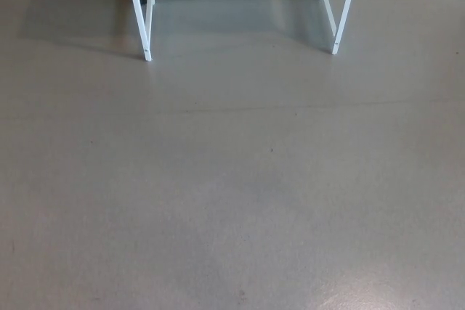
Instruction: The robot walks towards a desk on which a file tray is kept in the middle and a stapler is kept to its right. The robot lifts the stapler using its right hand and places it on the file tray.
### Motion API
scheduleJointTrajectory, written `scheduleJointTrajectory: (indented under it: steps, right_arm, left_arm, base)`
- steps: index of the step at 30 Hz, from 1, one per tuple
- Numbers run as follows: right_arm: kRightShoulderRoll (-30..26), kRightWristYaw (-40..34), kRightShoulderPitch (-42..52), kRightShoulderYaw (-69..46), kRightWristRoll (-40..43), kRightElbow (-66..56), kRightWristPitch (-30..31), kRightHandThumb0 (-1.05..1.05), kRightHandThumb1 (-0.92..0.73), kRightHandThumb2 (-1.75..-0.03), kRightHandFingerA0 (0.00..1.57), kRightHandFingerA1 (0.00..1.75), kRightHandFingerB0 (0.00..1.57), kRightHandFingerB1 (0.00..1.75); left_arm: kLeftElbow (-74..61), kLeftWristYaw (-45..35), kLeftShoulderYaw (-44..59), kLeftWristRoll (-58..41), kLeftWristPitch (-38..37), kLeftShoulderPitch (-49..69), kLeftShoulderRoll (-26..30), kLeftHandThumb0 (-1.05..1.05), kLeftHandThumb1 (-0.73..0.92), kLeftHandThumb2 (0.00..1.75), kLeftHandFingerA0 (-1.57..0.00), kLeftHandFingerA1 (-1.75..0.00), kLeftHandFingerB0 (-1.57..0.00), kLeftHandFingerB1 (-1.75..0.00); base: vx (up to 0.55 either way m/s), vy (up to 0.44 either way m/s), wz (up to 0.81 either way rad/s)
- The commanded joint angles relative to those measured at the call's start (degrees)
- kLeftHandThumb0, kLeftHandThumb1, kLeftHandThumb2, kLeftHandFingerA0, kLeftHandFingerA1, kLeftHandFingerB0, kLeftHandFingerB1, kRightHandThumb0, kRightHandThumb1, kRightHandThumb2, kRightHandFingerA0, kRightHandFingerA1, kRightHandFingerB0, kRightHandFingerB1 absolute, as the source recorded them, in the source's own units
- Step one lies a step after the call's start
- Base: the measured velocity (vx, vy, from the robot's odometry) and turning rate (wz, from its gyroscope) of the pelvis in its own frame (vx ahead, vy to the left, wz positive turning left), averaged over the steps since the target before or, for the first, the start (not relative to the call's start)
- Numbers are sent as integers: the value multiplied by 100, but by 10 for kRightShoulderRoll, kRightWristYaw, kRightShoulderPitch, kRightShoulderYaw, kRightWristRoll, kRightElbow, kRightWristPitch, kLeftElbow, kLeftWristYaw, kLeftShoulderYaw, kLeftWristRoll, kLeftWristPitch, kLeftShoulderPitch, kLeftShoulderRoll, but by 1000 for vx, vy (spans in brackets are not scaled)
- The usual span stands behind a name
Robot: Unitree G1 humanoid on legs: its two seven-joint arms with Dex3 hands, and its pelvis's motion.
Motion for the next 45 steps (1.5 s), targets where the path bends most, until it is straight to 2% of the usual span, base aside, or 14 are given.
scheduleJointTrajectory:
  steps: [1, 9, 10, 13, 14, 24, 25, 33, 36, 37, 39, 42, 43, 45]
  right_arm:
    - [-10, 3, 2, -5, -3, 1, -6, -76, -55, -90, 4, 44, 9, 36]
    - [-9, 3, 1, -4, -4, 1, -6, -76, -55, -90, 4, 44, 9, 36]
    - [-9, 3, 1, -4, -4, 1, -6, -76, -55, -90, 4, 44, 9, 36]
    - [-9, 3, 1, -4, -4, 1, -6, -76, -55, -90, 4, 44, 9, 36]
    - [-8, 2, 4, -3, -4, 1, -6, -76, -55, -90, 4, 44, 9, 36]
    - [-9, 2, 4, -3, -4, 2, -7, -76, -55, -90, 4, 44, 9, 36]
    - [-9, 3, 4, -3, -4, 2, -7, -76, -55, -90, 4, 44, 9, 36]
    - [-8, 3, 4, -3, -5, 1, -7, -76, -55, -90, 4, 44, 9, 36]
    - [-8, 3, 4, -3, -5, 2, -7, -76, -55, -90, 4, 44, 9, 36]
    - [-8, 3, 4, -3, -5, 2, -7, -76, -55, -90, 4, 44, 9, 36]
    - [-11, 4, 1, -4, -4, 0, -6, -76, -55, -90, 4, 44, 9, 36]
    - [-11, 5, -2, -4, -4, 0, -5, -76, -55, -90, 4, 44, 9, 36]
    - [-11, 5, -2, -4, -4, 0, -5, -76, -55, -90, 4, 44, 9, 36]
    - [-12, 5, -2, -5, -4, 0, -5, -76, -55, -90, 4, 44, 9, 36]
  left_arm:
    - [-1, -3, 1, -3, -23, 3, 6, -76, 60, 116, -28, -70, -22, -67]
    - [3, -2, 3, -3, -17, -1, 7, -76, 71, 91, -30, -82, -25, -79]
    - [4, 0, -7, 7, -19, -1, 9, -81, 61, 120, -32, -74, -24, -70]
    - [5, 1, -5, 4, -28, 2, 8, -79, 71, 91, -32, -82, -29, -81]
    - [2, 1, -1, -2, -13, 3, 8, -71, 60, 116, -28, -70, -23, -67]
    - [5, 6, -8, 4, -21, 3, 8, -78, 57, 118, -35, -75, -28, -72]
    - [4, 0, -1, -5, -21, 5, 7, -75, 72, 90, -30, -81, -25, -79]
    - [5, 0, -8, 6, -21, 4, 9, -77, 60, 118, -31, -73, -24, -70]
    - [4, -5, -4, -1, -25, 6, 9, -74, 75, 89, -29, -78, -25, -76]
    - [5, 1, -7, 3, -18, 3, 9, -78, 59, 117, -35, -75, -28, -72]
    - [8, 2, -6, 2, -14, -4, 6, -80, 71, 93, -30, -82, -26, -81]
    - [7, -1, -12, 5, -20, -3, 8, -78, 60, 120, -31, -74, -24, -71]
    - [8, -4, -5, -3, -13, -4, 7, -77, 71, 91, -23, -84, -20, -82]
    - [7, -2, -8, 1, -24, -1, 6, -76, 59, 118, -32, -74, -25, -71]
  base:
    - [0, 0, 0]
    - [0, 0, 0]
    - [0, 0, 0]
    - [0, 0, 0]
    - [0, 0, 0]
    - [-9, 30, 2]
    - [0, 0, 0]
    - [126, 122, -11]
    - [125, 200, 1]
    - [135, 135, 1]
    - [135, 110, 3]
    - [143, 23, 12]
    - [167, -52, 10]
    - [132, -102, 4]
